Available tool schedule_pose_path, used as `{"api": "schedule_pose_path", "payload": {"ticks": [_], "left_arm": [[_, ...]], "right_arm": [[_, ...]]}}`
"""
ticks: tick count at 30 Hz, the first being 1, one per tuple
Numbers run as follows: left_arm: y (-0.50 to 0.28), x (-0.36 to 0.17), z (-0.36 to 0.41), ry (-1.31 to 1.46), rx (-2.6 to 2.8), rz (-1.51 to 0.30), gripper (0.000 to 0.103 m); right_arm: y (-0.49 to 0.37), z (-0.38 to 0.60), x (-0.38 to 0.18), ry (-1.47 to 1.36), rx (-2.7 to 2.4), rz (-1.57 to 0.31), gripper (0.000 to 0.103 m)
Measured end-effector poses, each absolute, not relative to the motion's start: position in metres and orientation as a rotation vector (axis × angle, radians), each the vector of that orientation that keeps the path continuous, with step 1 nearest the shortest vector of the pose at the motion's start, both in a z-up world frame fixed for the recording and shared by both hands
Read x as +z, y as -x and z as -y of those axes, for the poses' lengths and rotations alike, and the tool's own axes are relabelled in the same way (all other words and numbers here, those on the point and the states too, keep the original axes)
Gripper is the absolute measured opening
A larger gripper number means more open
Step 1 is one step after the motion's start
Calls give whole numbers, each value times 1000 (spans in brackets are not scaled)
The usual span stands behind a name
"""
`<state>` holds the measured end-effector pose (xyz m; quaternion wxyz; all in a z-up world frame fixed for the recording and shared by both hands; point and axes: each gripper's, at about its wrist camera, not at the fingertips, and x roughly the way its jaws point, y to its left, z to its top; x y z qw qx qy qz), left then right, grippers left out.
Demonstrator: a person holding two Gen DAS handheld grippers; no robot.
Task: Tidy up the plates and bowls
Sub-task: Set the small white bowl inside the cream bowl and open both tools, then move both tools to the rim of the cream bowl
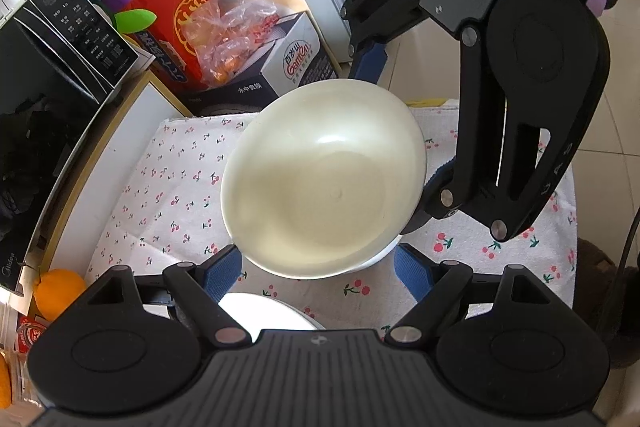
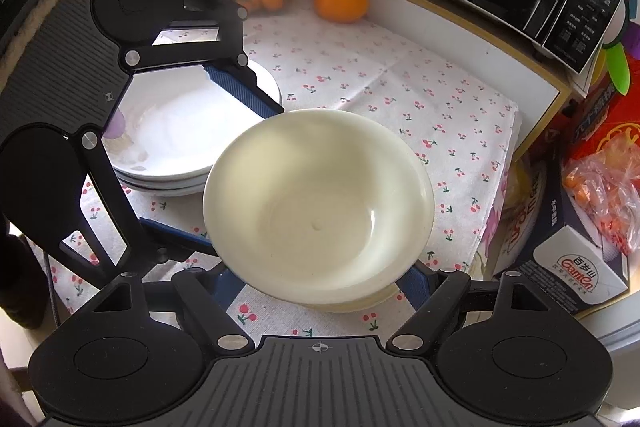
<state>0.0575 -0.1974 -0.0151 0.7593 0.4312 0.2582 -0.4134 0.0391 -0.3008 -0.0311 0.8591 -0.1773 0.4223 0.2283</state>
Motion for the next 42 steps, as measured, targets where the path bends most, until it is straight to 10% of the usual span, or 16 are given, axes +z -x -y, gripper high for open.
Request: {"api": "schedule_pose_path", "payload": {"ticks": [42], "left_arm": [[-52,3,163,-689,-775,-570,100]], "right_arm": [[-35,325,19,77,265,-884,95]]}}
